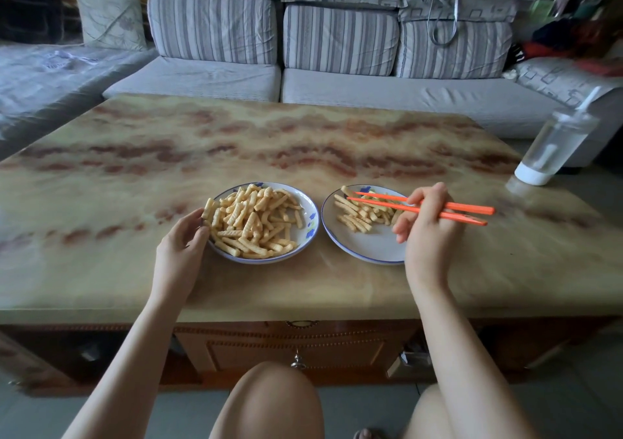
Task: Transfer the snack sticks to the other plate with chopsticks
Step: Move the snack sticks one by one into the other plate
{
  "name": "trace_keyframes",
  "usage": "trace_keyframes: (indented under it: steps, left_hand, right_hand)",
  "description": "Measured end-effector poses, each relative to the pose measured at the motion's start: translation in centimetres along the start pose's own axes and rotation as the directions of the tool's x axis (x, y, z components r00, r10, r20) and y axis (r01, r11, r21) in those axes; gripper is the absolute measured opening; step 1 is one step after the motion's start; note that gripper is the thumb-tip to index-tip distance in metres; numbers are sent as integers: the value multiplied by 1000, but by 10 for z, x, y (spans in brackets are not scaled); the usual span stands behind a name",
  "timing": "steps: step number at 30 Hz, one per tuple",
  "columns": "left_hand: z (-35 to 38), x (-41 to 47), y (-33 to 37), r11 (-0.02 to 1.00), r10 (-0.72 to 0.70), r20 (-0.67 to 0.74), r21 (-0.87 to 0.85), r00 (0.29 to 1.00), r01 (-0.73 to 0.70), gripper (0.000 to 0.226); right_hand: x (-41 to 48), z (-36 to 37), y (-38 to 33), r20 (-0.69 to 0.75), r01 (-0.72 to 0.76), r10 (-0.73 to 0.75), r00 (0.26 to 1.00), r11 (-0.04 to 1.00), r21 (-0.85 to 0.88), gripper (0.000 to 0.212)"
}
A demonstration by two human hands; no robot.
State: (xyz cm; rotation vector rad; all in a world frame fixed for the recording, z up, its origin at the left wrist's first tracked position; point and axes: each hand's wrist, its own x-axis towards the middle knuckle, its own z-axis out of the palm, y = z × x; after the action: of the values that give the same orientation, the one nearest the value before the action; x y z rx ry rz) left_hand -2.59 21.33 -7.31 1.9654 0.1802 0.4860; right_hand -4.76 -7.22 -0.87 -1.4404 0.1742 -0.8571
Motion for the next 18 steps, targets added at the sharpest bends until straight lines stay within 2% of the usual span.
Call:
trace_keyframes:
  steps: [3, 10, 15, 18]
  left_hand:
    - [0, 0, 1, 1000, -1, -4, -1, 1000, 1, 36]
    - [0, 0, 0, 1000, -1, -1, -5, 1000, 1, 36]
    - [0, 0, 0, 1000, -1, -3, -4, 1000, 1, 36]
    - [-1, 1, -1, 1000, 0, -2, -6, 1000, 0, 36]
  right_hand:
    - [6, -8, 1, -38, 12, -13, 999, 999, -36, 40]
    - [7, -7, 4, -20, -6, 5, 1000, 999, -40, 40]
    - [3, -5, -3, 12, 6, -6, 1000, 1000, 30, 38]
    - [-3, 3, -4, 81, -57, 49, 996, 995, 87, 40]
